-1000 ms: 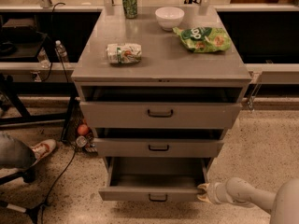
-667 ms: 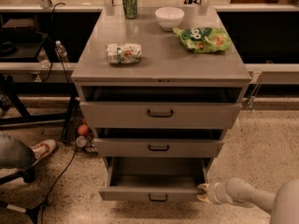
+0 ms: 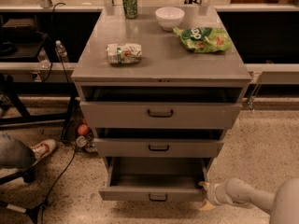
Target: Open bottom drawer
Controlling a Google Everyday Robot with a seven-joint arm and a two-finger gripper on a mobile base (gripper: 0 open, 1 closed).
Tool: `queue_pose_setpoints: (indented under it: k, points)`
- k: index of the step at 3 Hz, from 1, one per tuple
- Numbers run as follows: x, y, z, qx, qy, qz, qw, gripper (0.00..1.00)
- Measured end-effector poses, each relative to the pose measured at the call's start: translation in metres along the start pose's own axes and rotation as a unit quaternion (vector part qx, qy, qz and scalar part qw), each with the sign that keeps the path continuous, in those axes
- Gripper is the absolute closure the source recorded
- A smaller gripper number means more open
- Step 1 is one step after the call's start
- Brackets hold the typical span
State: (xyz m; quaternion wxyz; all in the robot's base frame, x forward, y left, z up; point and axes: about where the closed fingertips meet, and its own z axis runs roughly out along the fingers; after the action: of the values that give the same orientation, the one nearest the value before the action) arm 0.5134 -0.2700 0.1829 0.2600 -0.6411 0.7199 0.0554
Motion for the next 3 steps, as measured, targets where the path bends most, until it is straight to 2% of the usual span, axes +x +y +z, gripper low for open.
queue_pose_setpoints:
  k: [1, 2, 3]
  points:
    - [-0.005, 0.002, 0.002, -0.004, 0.002, -0.011, 0.9999, 0.0]
    - [-0.008, 0.004, 0.006, -0.012, 0.006, -0.019, 0.9997, 0.0]
    - [-0.002, 0.012, 0.016, -0.031, 0.007, -0.016, 0.9993, 0.02]
